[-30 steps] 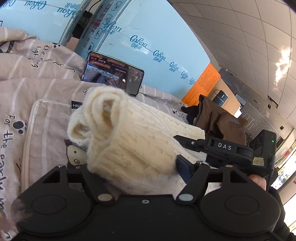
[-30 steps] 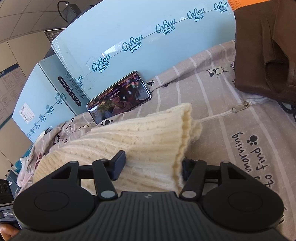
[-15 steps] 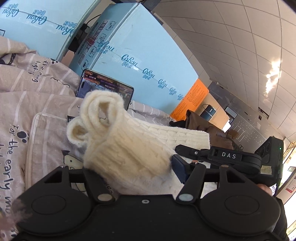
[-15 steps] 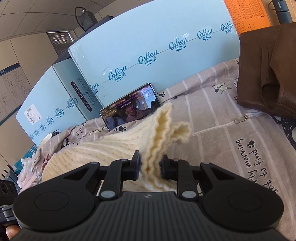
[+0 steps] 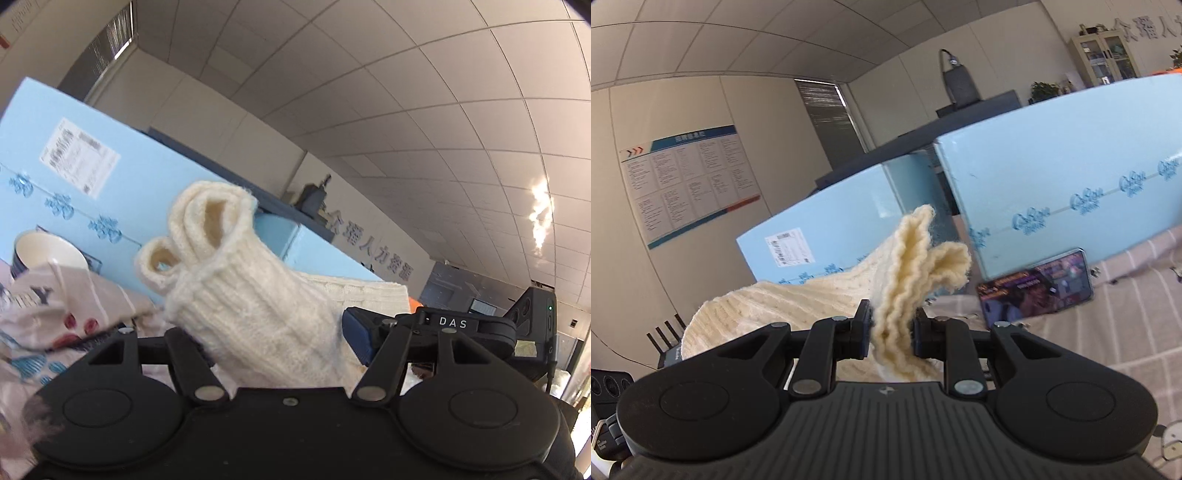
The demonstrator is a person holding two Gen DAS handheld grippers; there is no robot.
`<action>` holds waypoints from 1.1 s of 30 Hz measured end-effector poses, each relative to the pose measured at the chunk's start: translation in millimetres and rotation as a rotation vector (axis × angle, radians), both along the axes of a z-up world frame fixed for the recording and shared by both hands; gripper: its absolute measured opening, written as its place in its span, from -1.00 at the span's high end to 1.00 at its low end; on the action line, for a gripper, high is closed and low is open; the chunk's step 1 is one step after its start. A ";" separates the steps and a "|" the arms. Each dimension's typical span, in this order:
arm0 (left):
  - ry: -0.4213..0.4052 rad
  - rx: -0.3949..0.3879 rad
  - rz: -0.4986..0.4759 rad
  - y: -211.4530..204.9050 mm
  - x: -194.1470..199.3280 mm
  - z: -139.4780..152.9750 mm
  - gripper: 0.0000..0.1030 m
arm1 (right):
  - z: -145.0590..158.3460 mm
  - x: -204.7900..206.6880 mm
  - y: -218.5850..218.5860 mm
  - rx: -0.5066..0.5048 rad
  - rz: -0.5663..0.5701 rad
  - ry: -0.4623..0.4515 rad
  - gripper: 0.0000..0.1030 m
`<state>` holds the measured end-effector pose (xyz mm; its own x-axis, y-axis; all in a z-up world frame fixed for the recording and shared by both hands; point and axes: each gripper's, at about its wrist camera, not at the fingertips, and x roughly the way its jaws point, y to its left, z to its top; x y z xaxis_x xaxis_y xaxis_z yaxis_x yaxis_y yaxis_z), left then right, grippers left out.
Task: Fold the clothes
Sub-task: 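Lift the folded sweater with the right tool and carry it toward the pink surface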
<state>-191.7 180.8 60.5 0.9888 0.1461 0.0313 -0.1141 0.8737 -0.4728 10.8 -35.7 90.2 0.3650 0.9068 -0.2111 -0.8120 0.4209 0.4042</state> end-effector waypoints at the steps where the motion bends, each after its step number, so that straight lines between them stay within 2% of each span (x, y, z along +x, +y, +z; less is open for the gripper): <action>1: -0.013 0.006 0.038 9.1 -6.7 3.8 -0.25 | 5.3 -1.6 14.3 0.018 0.028 -0.002 0.64; 6: -0.060 0.015 0.188 54.1 -28.5 4.7 -0.25 | 11.8 -6.5 90.6 0.064 0.135 0.002 0.64; 12: -0.048 -0.050 0.311 113.6 -23.4 -21.8 -0.26 | -12.6 -3.8 173.4 0.069 0.182 0.022 0.64; 16: 0.081 -0.097 0.359 142.7 -5.8 -48.0 -0.25 | -44.3 9.9 220.7 0.017 0.188 0.060 0.64; 19: 0.174 -0.168 0.369 158.2 0.8 -65.0 -0.27 | -74.9 23.4 245.3 -0.033 0.167 0.098 0.64; 21: 0.236 -0.166 0.394 162.0 2.8 -69.7 -0.33 | -94.0 33.2 252.7 -0.060 0.151 0.124 0.64; 23: 0.301 -0.145 0.414 162.3 8.9 -74.0 -0.34 | -109.3 43.4 253.6 -0.065 0.153 0.163 0.63; 26: 0.382 -0.062 0.477 151.9 19.1 -75.4 -0.61 | -126.0 53.0 251.0 -0.055 0.159 0.206 0.59; 28: 0.421 -0.036 0.532 147.0 18.0 -77.1 -0.91 | -125.8 53.6 250.4 -0.058 0.155 0.196 0.55; 29: 0.441 -0.023 0.559 144.8 17.6 -77.9 -0.98 | -125.6 50.4 251.4 -0.067 0.146 0.174 0.53; 33: 0.462 -0.018 0.578 153.0 19.9 -82.9 -1.00 | -123.6 38.3 255.5 -0.114 0.085 0.080 0.19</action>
